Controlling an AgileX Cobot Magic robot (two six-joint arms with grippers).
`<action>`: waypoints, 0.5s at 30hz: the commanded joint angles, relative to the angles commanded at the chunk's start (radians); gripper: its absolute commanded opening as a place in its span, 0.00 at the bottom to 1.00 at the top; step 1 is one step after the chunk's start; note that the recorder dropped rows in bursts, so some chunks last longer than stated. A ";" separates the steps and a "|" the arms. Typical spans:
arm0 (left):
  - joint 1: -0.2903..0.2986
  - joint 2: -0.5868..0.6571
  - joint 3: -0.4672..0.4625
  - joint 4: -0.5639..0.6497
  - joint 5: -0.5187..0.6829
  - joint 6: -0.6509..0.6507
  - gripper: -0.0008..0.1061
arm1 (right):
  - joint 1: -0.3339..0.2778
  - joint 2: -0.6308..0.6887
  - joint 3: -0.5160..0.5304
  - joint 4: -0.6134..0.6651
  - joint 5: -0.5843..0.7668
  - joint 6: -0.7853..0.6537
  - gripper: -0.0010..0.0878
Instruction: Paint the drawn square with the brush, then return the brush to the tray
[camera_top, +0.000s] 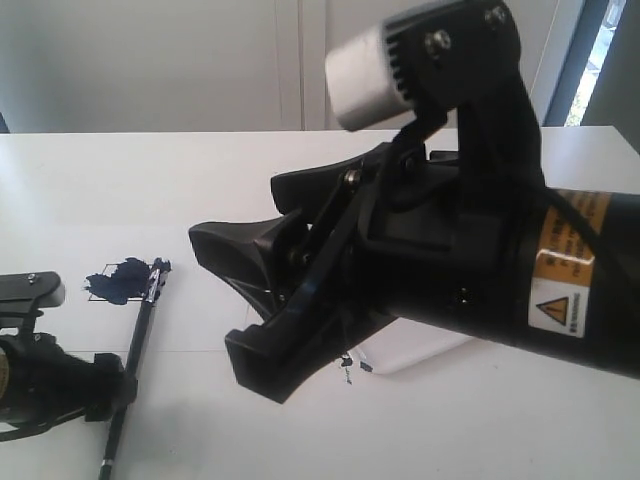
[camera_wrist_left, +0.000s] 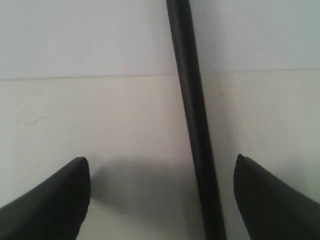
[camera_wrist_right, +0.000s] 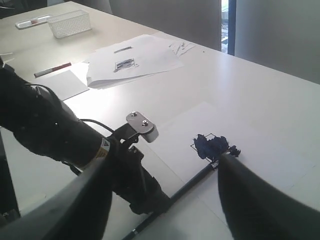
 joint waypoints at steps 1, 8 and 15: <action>-0.014 0.024 -0.009 0.000 0.024 -0.002 0.76 | 0.000 0.000 0.000 0.000 0.000 0.000 0.66; -0.047 0.198 -0.016 0.000 0.072 -0.043 0.37 | 0.000 0.000 0.000 0.000 0.000 0.000 0.66; -0.047 0.223 -0.016 0.000 0.091 -0.087 0.01 | 0.000 0.000 0.000 0.000 0.000 0.000 0.63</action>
